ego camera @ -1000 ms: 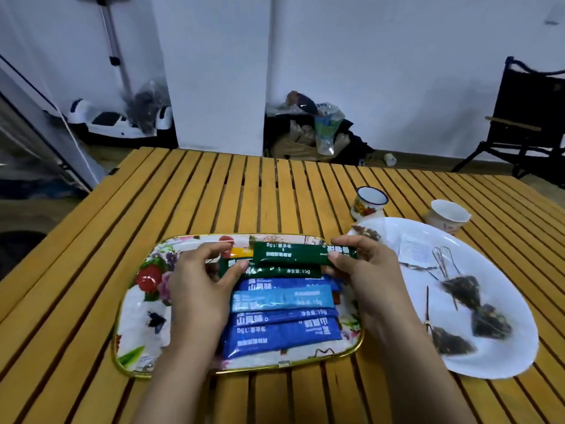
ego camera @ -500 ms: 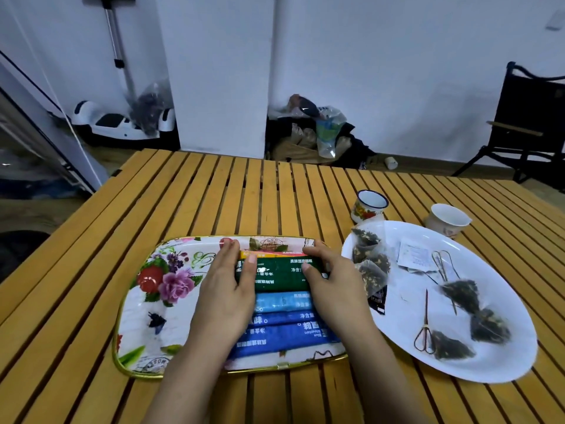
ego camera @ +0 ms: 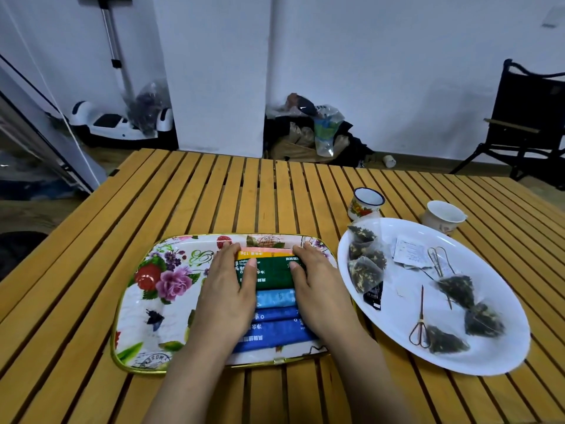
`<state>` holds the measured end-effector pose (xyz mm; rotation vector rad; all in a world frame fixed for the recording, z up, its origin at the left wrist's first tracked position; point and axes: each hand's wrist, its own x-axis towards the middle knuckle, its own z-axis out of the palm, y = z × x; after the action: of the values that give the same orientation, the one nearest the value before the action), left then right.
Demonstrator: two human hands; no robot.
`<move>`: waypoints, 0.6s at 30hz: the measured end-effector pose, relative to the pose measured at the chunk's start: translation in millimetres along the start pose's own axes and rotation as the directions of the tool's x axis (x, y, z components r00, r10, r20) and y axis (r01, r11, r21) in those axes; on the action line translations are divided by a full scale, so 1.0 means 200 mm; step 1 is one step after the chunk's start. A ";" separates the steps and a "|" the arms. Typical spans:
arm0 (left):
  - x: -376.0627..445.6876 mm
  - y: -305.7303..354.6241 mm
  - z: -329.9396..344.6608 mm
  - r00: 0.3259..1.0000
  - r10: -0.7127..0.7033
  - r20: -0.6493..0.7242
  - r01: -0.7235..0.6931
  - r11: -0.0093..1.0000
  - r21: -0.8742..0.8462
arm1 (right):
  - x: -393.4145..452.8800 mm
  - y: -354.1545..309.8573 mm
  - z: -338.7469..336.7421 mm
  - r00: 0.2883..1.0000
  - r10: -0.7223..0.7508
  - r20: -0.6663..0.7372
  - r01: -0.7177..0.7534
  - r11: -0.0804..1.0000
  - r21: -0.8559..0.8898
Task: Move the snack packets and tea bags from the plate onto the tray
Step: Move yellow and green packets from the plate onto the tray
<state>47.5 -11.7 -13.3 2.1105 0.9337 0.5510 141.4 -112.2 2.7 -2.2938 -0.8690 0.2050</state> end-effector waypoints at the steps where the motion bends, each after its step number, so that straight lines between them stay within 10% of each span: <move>1: 0.00 0.00 0.00 1.000 -0.002 0.001 0.002 1.000 0.005 | 0.00 0.00 -0.01 1.000 -0.002 0.002 0.002 1.000 0.007; 6: -0.03 0.06 -0.06 0.998 0.042 -0.046 -0.041 0.999 0.024 | -0.03 -0.05 -0.14 0.987 0.026 -0.161 -0.014 0.997 0.075; 10: -0.07 0.15 -0.09 0.981 0.142 -0.132 -0.145 0.989 -0.016 | -0.04 0.10 -0.31 0.836 0.276 -0.474 -0.284 0.957 0.056; 14: -0.08 0.17 -0.06 0.972 0.191 -0.136 -0.187 0.982 0.038 | -0.05 0.27 -0.32 0.770 0.605 -0.203 -0.617 0.787 0.003; 18: -0.06 0.14 -0.05 0.974 0.163 -0.157 -0.159 0.987 0.034 | -0.04 0.27 -0.26 0.774 0.610 -0.170 -0.621 0.783 -0.018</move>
<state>45.7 -29.4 13.9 2.1990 0.8631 0.8061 183.6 -174.7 8.1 -2.5555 -0.0077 0.2746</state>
